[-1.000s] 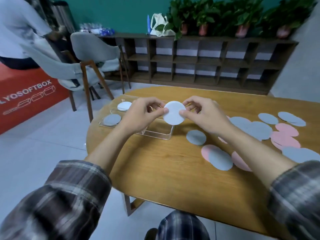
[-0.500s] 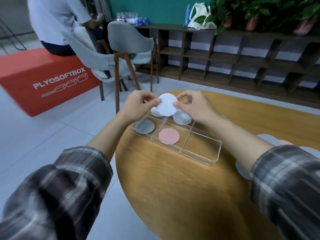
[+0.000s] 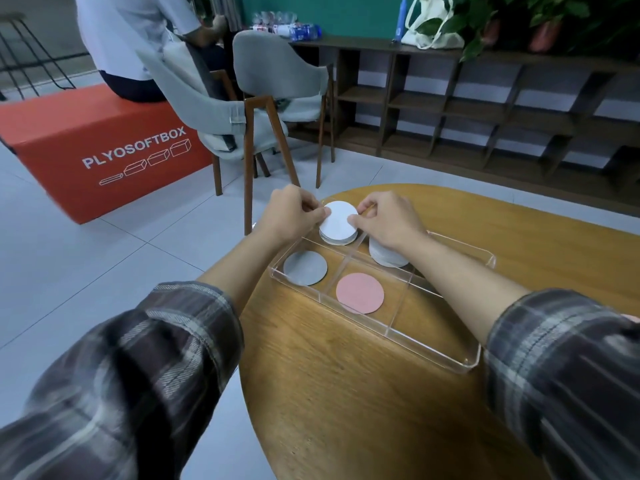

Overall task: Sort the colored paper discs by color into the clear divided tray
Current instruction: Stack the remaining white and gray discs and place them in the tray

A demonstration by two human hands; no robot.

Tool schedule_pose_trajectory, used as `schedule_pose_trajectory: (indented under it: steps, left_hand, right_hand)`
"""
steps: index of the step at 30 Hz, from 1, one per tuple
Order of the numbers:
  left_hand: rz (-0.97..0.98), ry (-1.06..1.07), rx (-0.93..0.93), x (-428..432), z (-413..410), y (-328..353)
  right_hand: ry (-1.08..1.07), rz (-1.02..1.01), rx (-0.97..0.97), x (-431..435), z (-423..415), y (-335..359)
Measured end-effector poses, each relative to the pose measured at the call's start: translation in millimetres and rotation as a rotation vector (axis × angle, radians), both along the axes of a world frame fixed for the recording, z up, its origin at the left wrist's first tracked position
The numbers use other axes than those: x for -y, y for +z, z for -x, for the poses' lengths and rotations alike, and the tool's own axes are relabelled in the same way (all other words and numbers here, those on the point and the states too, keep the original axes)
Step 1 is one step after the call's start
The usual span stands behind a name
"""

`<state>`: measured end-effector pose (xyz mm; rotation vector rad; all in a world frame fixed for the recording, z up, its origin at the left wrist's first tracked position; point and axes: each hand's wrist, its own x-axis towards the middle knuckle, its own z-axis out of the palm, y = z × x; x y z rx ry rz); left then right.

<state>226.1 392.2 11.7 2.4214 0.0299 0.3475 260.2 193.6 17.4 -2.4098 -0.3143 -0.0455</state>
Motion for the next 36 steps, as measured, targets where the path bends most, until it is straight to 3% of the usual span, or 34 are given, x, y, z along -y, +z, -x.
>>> schedule_pose_trajectory:
  steps: [6,12,16,26,36]
  left_hand:
    - [-0.115,0.039,0.096,7.2,3.2,-6.3]
    - [-0.120,0.021,0.181,14.2,15.4,9.8]
    - [-0.141,-0.142,0.132,47.2,29.9,33.7]
    - [-0.182,-0.478,0.085,190.9,88.4,78.8]
    - [-0.149,-0.660,-0.020,302.7,134.8,36.3]
  right_hand:
    - [-0.023,0.173,0.150,-5.4,5.2,-6.7]
    - [-0.008,0.039,0.197,22.4,20.9,13.6]
    - [0.014,-0.052,0.196,78.5,49.3,37.8]
    - [-0.046,-0.015,0.232,246.0,155.7,63.7]
    - [-0.161,-0.033,0.183,342.4,228.0,32.2]
